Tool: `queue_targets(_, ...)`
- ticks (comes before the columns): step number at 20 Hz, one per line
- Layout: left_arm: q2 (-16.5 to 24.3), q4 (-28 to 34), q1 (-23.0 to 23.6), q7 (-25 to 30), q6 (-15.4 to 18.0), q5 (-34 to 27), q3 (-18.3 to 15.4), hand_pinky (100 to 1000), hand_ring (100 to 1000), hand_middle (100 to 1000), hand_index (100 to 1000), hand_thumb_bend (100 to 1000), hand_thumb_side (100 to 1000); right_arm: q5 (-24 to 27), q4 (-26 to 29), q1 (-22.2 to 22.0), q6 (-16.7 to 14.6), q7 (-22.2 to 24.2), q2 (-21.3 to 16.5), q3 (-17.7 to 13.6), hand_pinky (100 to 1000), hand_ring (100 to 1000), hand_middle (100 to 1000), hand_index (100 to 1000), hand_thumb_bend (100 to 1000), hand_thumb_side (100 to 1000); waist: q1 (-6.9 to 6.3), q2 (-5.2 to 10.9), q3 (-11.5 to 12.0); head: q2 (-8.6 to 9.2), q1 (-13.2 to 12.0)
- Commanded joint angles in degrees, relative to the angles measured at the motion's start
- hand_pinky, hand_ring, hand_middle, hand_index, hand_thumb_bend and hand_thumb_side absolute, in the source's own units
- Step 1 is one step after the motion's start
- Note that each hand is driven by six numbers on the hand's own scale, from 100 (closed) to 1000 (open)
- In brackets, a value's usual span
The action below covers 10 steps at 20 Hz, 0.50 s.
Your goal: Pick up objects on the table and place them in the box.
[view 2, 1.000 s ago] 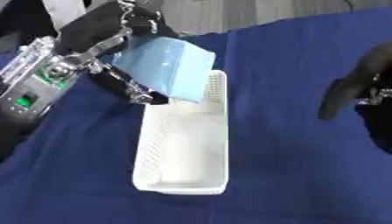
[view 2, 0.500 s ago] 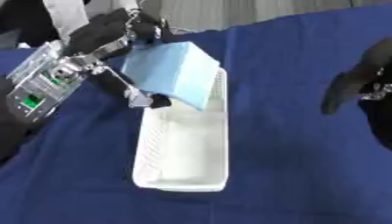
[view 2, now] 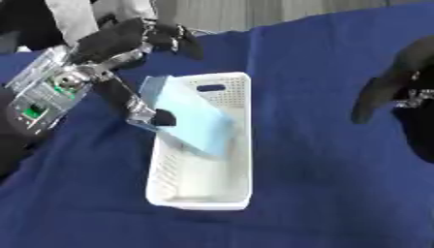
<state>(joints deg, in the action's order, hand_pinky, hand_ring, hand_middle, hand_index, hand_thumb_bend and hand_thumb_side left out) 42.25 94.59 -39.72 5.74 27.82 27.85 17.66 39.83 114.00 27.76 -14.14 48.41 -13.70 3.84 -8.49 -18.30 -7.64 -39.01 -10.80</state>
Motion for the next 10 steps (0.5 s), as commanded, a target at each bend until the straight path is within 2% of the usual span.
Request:
queue_targets(1, 1.98, 0.13, -0.1, 0.04, 0.12, 0.47, -1.18, 537, 655, 696, 802, 615, 878, -0.15, 0.6, 0.69, -0.41, 0.05, -0.44, -0.24, 591, 689, 798, 865, 100, 794, 0.44, 0.87, 0.23, -0.3, 0.38)
queue_targets(6, 2.88, 0.52, 0.99, -2.34, -0.12, 0.38, -2.94, 505, 628, 674, 792, 597, 853, -0.25, 0.6, 0.6, -0.46, 0.08, -0.46, -0.26, 591, 690, 798, 865, 100, 794, 0.55, 0.8, 0.47, -0.21, 0.45)
queue_targets(8, 3.27, 1.4, 2.51, -5.69, 0.19, -1.14, -4.88, 477, 611, 656, 788, 534, 832, -0.37, 0.6, 0.53, -0.51, 0.1, -0.49, -0.32, 591, 691, 799, 866, 100, 794, 0.64, 0.7, 0.69, 0.04, 0.58)
queue_targets(9, 3.38, 1.94, 3.64, -7.78, 0.51, -2.22, -6.27, 455, 604, 645, 780, 393, 823, -0.43, 0.6, 0.5, -0.55, 0.11, -0.51, -0.36, 591, 691, 799, 866, 100, 794, 0.69, 0.64, 0.84, 0.23, 0.65)
queue_targets(10, 3.53, 2.45, 4.81, -9.76, 0.83, -3.11, -7.64, 455, 604, 645, 780, 393, 823, -0.5, 0.6, 0.48, -0.61, 0.12, -0.53, -0.4, 591, 691, 799, 866, 100, 794, 0.71, 0.59, 0.91, 0.38, 0.67)
